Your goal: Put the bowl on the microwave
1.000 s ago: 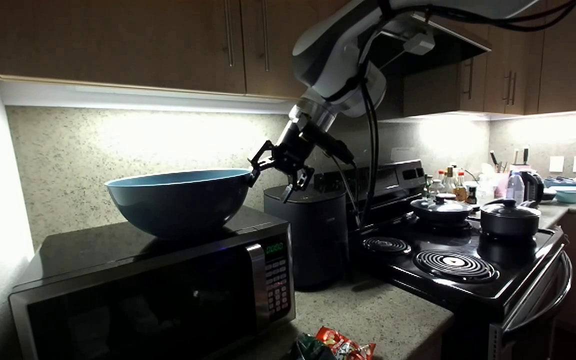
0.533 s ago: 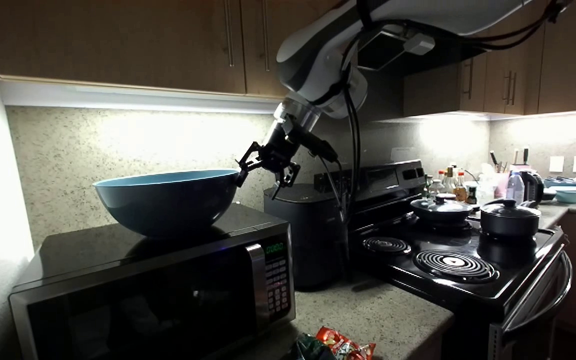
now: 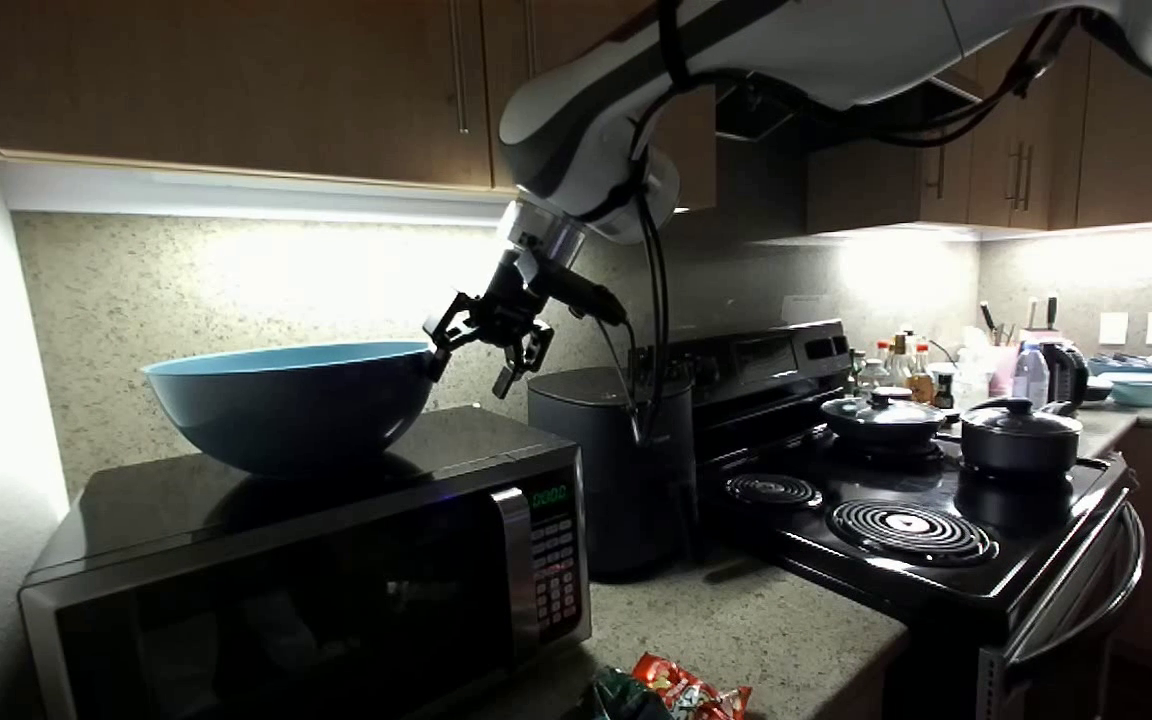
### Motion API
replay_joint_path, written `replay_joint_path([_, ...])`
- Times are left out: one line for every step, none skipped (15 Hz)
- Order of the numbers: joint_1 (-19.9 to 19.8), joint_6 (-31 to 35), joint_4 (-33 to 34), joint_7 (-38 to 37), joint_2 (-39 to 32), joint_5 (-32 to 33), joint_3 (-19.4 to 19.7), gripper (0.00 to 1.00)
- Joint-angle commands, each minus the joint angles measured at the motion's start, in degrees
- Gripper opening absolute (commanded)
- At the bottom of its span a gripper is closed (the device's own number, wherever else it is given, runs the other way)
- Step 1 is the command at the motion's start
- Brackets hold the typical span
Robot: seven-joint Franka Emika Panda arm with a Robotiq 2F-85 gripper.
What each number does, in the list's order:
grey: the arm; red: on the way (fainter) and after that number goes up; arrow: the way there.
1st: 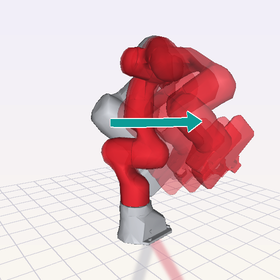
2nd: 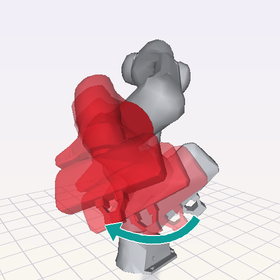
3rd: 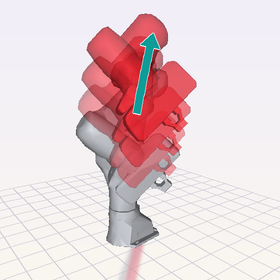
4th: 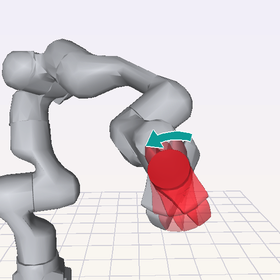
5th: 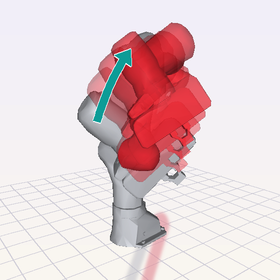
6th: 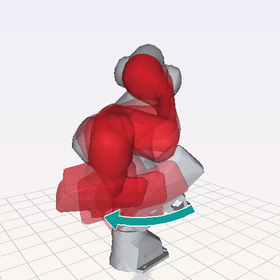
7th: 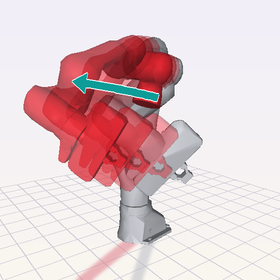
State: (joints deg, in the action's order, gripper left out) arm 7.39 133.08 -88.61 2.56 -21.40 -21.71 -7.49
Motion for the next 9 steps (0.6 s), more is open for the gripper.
replay_joint_path([0.5,-2.5,3.1,-4.4,-1.4,3.3,0.0,1.00])
replay_joint_path([0.6,-3.7,2.7,-5.9,-0.6,4.0,0.3,1.00])
replay_joint_path([0.5,-4.6,1.7,-7.4,0.7,4.7,0.6,1.00])
replay_joint_path([0.1,-5.9,0.6,-8.1,2.3,4.5,0.6,1.00])
replay_joint_path([-0.4,-7.3,-1.0,-8.4,4.3,4.3,0.6,1.00])
replay_joint_path([-0.5,-8.5,-1.8,-9.3,5.7,4.3,0.9,1.00])
replay_joint_path([-0.9,-10.0,-3.4,-9.6,7.9,3.9,1.1,1.00])
replay_joint_path([-1.7,-11.2,-6.1,-9.9,10.8,3.1,1.6,1.00])
replay_joint_path([-2.1,-12.0,-8.2,-10.7,13.1,3.2,2.2,1.00])
